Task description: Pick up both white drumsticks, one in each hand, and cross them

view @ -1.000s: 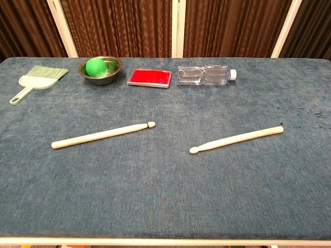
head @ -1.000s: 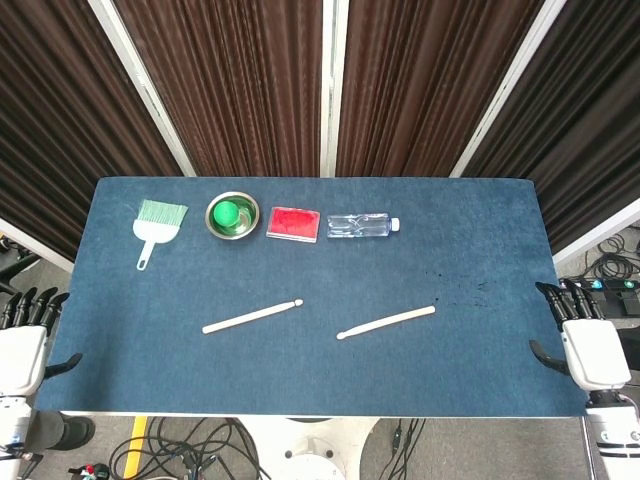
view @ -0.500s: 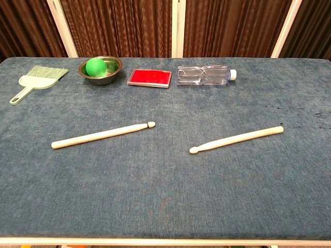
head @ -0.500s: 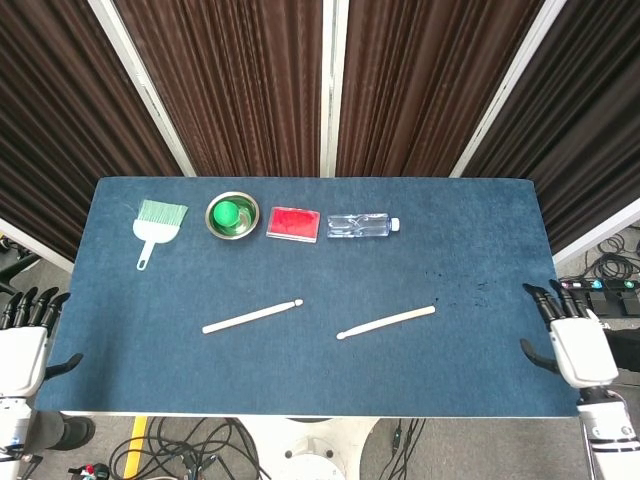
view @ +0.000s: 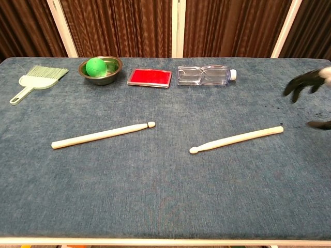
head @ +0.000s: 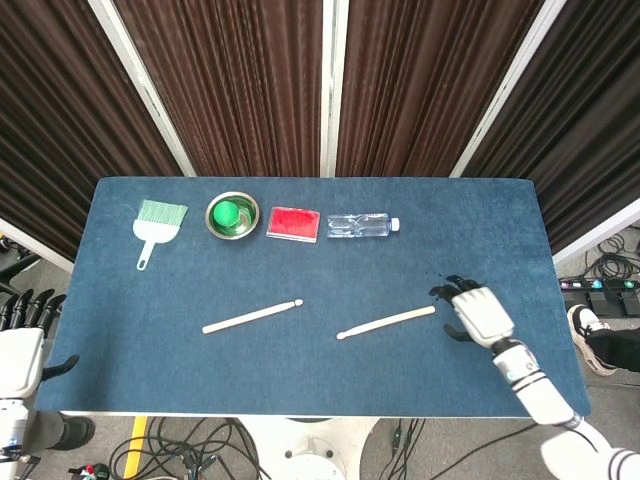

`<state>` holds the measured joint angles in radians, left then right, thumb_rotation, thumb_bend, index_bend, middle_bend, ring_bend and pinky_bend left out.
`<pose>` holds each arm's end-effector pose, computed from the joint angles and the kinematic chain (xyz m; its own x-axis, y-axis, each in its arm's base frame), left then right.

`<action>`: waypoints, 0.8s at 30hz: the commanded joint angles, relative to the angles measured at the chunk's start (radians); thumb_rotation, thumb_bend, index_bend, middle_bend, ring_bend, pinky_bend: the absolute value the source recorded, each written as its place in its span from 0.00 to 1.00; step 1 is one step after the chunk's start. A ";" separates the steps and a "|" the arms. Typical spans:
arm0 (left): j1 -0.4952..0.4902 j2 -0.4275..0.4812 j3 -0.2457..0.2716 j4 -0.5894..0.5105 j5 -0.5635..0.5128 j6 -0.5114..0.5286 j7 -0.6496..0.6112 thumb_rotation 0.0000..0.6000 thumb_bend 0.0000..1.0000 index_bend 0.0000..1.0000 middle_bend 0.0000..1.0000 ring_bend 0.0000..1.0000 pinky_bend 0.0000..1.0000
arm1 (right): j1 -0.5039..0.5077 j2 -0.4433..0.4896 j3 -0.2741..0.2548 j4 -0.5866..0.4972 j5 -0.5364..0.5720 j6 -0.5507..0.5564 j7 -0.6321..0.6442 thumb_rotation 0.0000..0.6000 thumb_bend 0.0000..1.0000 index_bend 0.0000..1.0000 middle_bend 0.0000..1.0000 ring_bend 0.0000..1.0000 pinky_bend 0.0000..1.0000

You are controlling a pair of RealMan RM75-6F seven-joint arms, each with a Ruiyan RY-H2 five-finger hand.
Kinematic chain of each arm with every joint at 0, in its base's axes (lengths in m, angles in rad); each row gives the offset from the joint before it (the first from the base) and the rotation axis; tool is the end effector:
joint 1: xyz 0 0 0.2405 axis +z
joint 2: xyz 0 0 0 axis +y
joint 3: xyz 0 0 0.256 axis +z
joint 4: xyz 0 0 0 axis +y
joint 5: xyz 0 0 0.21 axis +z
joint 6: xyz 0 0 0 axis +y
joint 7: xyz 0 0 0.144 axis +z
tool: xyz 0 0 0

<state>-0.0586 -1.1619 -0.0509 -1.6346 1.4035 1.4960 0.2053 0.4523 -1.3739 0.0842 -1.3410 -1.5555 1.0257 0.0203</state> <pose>-0.3196 0.1717 0.1495 0.5120 0.0258 0.8586 0.8527 0.1052 -0.5116 -0.2675 -0.2923 0.0433 0.4970 -0.2540 0.8297 -0.8444 -0.3620 0.3950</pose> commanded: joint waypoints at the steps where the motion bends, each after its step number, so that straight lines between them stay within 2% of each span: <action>1: 0.000 0.003 -0.002 -0.001 -0.005 -0.003 0.000 1.00 0.00 0.16 0.10 0.01 0.05 | 0.051 -0.100 -0.001 0.101 -0.002 -0.044 -0.039 1.00 0.15 0.34 0.37 0.18 0.30; 7: 0.004 0.003 -0.002 0.003 -0.012 -0.004 -0.006 1.00 0.00 0.16 0.10 0.01 0.05 | 0.074 -0.178 -0.017 0.184 -0.013 -0.039 -0.075 1.00 0.16 0.43 0.41 0.22 0.32; 19: 0.003 -0.005 -0.001 0.023 -0.012 -0.015 -0.023 1.00 0.00 0.16 0.10 0.01 0.05 | 0.098 -0.249 -0.039 0.300 0.000 -0.047 -0.101 1.00 0.28 0.45 0.44 0.24 0.33; 24: 0.004 -0.008 -0.001 0.029 -0.014 -0.014 -0.031 1.00 0.00 0.16 0.10 0.01 0.05 | 0.106 -0.268 -0.045 0.324 0.001 -0.042 -0.113 1.00 0.28 0.46 0.45 0.24 0.33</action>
<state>-0.0546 -1.1692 -0.0523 -1.6054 1.3898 1.4814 0.1749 0.5569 -1.6399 0.0405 -1.0189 -1.5542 0.9827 -0.0907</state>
